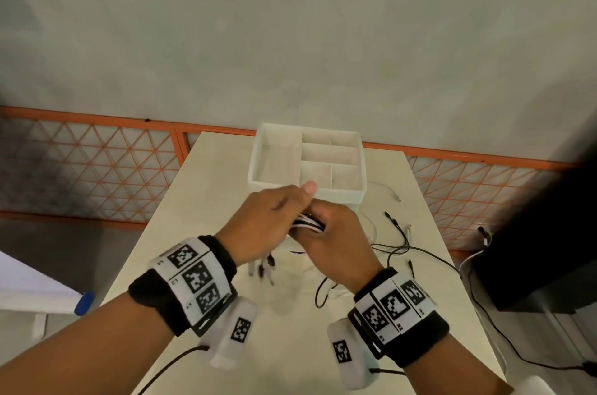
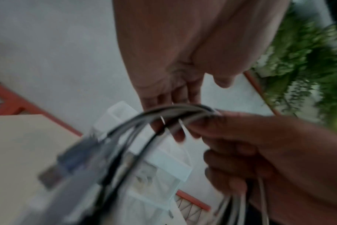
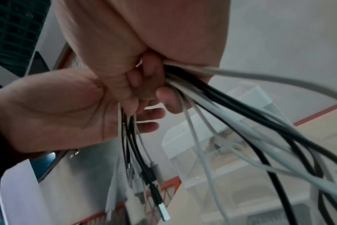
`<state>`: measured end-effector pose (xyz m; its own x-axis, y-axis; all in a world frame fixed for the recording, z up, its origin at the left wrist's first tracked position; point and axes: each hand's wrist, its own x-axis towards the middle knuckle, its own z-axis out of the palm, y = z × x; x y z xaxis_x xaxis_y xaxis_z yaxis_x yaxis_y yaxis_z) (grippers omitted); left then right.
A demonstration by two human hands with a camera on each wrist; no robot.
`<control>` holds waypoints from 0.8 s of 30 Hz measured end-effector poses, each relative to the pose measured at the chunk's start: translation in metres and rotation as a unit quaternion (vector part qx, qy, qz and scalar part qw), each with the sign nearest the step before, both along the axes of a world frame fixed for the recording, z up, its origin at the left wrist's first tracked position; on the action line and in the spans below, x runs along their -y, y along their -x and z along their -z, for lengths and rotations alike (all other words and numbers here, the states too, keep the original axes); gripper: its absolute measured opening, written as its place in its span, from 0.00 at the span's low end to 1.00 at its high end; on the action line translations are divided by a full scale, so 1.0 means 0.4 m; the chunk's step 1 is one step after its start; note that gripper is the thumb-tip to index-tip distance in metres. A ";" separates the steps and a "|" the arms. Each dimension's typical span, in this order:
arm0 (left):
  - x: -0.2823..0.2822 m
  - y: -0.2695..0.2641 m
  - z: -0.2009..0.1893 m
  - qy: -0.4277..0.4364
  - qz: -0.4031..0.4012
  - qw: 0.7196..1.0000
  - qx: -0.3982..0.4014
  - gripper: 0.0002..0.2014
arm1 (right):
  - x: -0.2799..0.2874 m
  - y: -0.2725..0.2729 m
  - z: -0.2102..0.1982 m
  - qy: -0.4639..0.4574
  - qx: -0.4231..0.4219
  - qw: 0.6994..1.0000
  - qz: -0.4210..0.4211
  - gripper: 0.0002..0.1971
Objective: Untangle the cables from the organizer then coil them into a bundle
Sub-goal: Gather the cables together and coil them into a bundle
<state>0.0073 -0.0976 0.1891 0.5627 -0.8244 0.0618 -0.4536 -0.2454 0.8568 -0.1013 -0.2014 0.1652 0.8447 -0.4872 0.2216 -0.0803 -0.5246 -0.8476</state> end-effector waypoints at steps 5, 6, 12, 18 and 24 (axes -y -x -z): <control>0.011 0.003 -0.001 -0.037 -0.032 0.997 0.061 0.35 | 0.005 0.013 -0.026 -0.043 0.059 0.996 0.047 0.09; 0.011 -0.001 -0.007 -0.030 -0.059 0.997 0.047 0.34 | 0.012 0.019 -0.024 -0.047 0.057 0.996 0.056 0.08; 0.005 -0.036 -0.036 0.008 -0.077 0.995 -0.067 0.29 | 0.096 0.057 0.047 0.048 -0.042 0.988 0.139 0.14; 0.007 -0.064 -0.023 0.000 -0.102 0.988 -0.112 0.26 | 0.123 0.065 -0.018 0.021 0.080 0.972 0.219 0.12; 0.021 -0.069 -0.067 0.127 -0.140 0.952 -0.242 0.26 | 0.108 0.080 -0.001 -0.010 -0.058 0.998 0.020 0.13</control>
